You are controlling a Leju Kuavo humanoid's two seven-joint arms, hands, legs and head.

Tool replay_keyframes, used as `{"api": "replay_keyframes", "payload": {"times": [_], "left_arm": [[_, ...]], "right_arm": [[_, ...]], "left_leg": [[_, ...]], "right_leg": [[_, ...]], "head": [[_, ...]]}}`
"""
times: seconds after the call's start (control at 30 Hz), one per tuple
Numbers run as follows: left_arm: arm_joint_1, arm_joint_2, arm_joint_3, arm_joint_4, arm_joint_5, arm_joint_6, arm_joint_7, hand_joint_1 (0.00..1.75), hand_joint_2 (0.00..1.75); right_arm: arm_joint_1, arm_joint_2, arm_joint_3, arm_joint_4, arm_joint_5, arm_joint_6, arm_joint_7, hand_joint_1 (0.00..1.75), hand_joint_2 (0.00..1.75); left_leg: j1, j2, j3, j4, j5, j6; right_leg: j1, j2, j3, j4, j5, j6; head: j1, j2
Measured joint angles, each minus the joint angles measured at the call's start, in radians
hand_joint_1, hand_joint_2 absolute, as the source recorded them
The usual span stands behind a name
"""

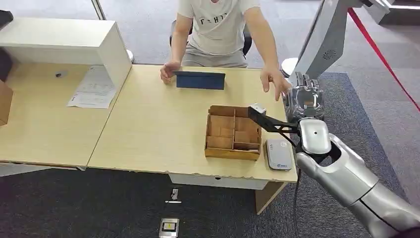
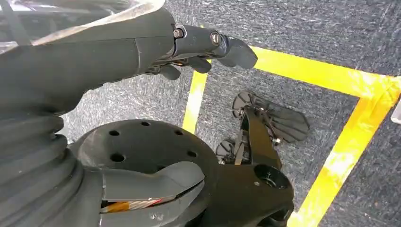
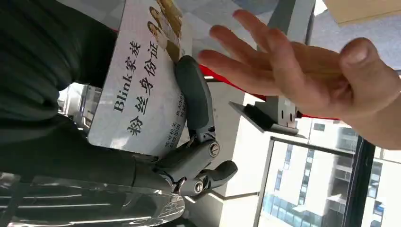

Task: Pass the card to the sensor for recognition and then transmit it.

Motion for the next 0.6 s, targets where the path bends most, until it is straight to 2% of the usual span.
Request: {"api": "replay_keyframes", "payload": {"times": [0.6], "left_arm": [[-0.003,-0.008,-0.001,0.003,0.024,0.019,0.017,0.0,1.75]], "right_arm": [[0.01,0.002,-0.014,0.008,0.019,-0.007,-0.018,1.75,1.75]], "left_leg": [[0.0,0.0,0.0,0.0,0.0,0.0]], "right_leg": [[0.0,0.0,0.0,0.0,0.0,0.0]], "head": [[0.0,0.0]]}}
